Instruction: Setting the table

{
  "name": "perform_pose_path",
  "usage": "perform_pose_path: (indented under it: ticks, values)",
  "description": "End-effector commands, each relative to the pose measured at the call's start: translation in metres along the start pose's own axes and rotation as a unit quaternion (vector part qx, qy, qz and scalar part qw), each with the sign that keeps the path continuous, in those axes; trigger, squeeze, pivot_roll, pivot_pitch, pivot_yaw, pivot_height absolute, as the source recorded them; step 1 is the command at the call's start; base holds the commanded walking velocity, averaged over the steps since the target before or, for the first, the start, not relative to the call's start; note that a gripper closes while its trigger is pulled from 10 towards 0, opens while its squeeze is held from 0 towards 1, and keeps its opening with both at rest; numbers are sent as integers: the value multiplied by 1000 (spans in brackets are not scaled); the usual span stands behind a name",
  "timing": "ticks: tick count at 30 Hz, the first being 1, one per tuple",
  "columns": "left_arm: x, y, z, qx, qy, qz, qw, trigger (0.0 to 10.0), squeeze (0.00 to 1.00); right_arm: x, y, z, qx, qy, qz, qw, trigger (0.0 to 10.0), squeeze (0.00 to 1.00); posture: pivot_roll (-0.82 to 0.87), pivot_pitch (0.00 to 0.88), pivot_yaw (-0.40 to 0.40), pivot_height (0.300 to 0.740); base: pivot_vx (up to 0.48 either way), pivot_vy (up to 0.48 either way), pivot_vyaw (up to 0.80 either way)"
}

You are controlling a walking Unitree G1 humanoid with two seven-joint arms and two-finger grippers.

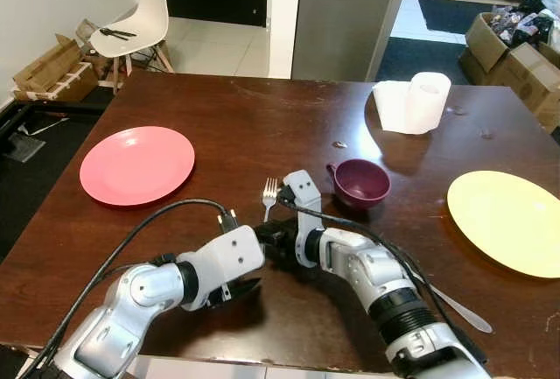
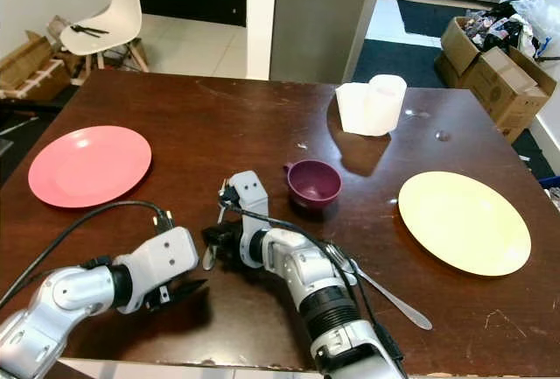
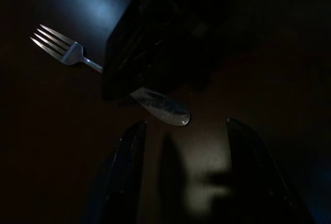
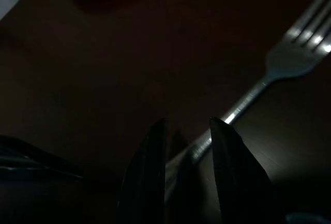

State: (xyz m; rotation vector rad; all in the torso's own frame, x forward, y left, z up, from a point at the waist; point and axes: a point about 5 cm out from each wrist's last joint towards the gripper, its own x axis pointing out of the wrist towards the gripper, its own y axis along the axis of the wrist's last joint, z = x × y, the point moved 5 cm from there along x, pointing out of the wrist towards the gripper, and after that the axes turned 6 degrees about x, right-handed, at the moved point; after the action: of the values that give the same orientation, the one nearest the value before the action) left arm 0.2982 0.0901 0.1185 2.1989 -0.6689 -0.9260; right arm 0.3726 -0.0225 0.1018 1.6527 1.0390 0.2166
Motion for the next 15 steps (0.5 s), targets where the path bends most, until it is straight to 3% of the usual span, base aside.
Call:
perform_pose_path:
  ticks: [1,7,10,15]
  values:
    - [2,-2,6,-5,-12,-4,1000,10000,0,-3,-5,6,12,-10,-11,1000,10000,0,-19,73,45,740,0,0,0]
    - [5,-1,3,-7,-1,-4,1000,10000,0,-14,8,11,1,-12,9,1000,10000,0,-24,75,44,740,0,0,0]
    - [9,0,-8,-16,28,-4,999,10000,0,-23,20,13,-17,-11,28,999,10000,0,-31,72,45,740,0,0,0]
    - [19,1,-18,-23,49,-4,999,10000,0,-20,12,17,-4,-16,17,1000,10000,0,-32,69,46,740,0,0,0]
